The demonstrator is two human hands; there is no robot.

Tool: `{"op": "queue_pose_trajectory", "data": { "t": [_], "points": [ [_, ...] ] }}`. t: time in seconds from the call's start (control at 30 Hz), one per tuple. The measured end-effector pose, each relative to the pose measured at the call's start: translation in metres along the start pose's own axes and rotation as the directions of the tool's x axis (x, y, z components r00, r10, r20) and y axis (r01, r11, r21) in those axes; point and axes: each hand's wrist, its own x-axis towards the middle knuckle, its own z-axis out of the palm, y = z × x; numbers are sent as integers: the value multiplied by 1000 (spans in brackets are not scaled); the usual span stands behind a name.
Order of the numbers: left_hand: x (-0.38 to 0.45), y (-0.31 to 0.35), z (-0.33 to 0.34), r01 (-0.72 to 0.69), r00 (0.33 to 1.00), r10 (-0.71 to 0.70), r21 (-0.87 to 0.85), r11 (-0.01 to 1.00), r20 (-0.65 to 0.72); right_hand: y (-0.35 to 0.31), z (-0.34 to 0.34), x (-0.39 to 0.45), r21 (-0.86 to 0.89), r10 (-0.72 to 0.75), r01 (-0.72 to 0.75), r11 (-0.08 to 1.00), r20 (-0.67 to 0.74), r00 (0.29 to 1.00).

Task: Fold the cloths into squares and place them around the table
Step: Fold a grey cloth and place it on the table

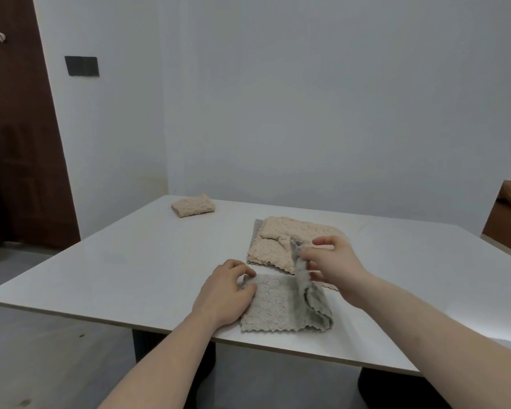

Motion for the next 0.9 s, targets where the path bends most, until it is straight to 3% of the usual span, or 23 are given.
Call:
{"op": "queue_pose_trajectory", "data": {
  "t": [0.27, 0.4, 0.47, 0.67, 0.77, 0.9],
  "points": [
    [8, -6, 3, 24, 998, -30, -120, 993, -47, 21, 30, 1, -31, -65, 69, 997, 117, 991],
    [11, -8, 5, 42, 998, -50, -167, 985, -46, 37, 12, 1, -347, -344, 317, 883, -18, 939],
    [11, -7, 5, 38, 998, -48, -184, 982, -51, 53, -2, 3, -424, -419, 357, 833, -61, 906],
    [4, -1, 3, -54, 995, 40, -158, 986, -90, 90, -17, 13, -378, -408, 332, 864, -139, 902],
    [3, -1, 3, -113, 992, 105, -116, 987, -75, 93, -17, 17, -370, -397, 335, 866, -102, 912],
    [4, 0, 1, -88, 991, 68, -180, 980, -113, 94, -14, 17, -427, -439, 384, 819, -34, 898]
  ]
}}
